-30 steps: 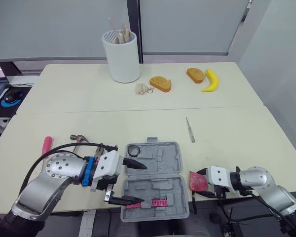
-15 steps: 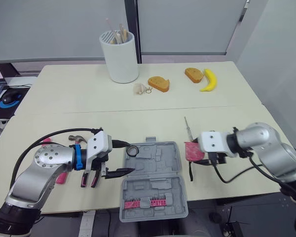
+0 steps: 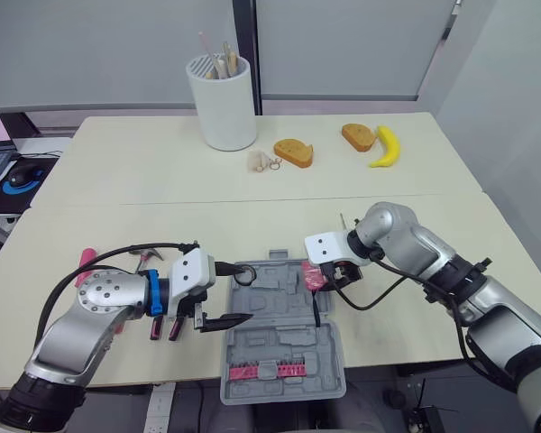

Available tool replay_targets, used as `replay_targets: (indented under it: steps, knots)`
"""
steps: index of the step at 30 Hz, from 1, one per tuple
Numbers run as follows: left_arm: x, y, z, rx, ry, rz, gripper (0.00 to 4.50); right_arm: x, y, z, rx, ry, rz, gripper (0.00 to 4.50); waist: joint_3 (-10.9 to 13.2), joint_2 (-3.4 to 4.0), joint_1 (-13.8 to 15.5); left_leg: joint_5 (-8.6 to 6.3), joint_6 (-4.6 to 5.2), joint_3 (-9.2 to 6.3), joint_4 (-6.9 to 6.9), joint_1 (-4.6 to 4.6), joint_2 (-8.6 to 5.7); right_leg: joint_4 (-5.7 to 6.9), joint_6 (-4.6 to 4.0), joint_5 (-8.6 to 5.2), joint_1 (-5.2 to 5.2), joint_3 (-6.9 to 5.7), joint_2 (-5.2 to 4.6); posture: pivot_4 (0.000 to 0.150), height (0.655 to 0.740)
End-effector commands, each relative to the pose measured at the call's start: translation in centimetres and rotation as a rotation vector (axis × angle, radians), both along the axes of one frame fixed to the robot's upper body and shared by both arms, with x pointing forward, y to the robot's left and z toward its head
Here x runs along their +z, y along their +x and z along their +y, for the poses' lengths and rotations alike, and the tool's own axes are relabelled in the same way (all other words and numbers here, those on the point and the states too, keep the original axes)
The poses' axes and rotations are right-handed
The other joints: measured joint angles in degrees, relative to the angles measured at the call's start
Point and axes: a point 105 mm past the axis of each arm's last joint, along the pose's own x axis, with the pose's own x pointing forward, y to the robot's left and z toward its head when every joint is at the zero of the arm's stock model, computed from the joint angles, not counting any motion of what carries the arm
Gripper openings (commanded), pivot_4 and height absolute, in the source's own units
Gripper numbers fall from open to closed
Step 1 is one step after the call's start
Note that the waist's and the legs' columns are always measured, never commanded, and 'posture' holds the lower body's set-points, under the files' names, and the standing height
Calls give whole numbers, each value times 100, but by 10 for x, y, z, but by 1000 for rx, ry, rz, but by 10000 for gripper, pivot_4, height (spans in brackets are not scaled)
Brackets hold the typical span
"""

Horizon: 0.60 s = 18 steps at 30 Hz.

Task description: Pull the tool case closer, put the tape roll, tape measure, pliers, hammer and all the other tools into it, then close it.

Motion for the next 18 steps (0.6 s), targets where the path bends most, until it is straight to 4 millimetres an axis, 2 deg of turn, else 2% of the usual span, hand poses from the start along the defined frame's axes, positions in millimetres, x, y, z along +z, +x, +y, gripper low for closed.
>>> replay_targets:
  steps: [1,8,18]
  knots:
    - [5,-2,-7,-24,-7,-42,45000,7,8,5,37,-20,-40,31587,0,0,-1,0,0,-1,1,0,2,0,0,0,0,-1,0,1500,7337]
    - [5,-1,-9,-18,-29,-56,45000,5,14,15,32,-22,-48,31587,0,1,-1,0,0,-2,1,-1,3,1,0,0,-1,-1,0,1500,7337]
    - [6,0,-11,-26,-34,-52,45000,2,22,17,28,-37,-64,31587,1,2,-1,0,0,-2,1,0,3,1,-1,0,0,-1,-2,1500,7337]
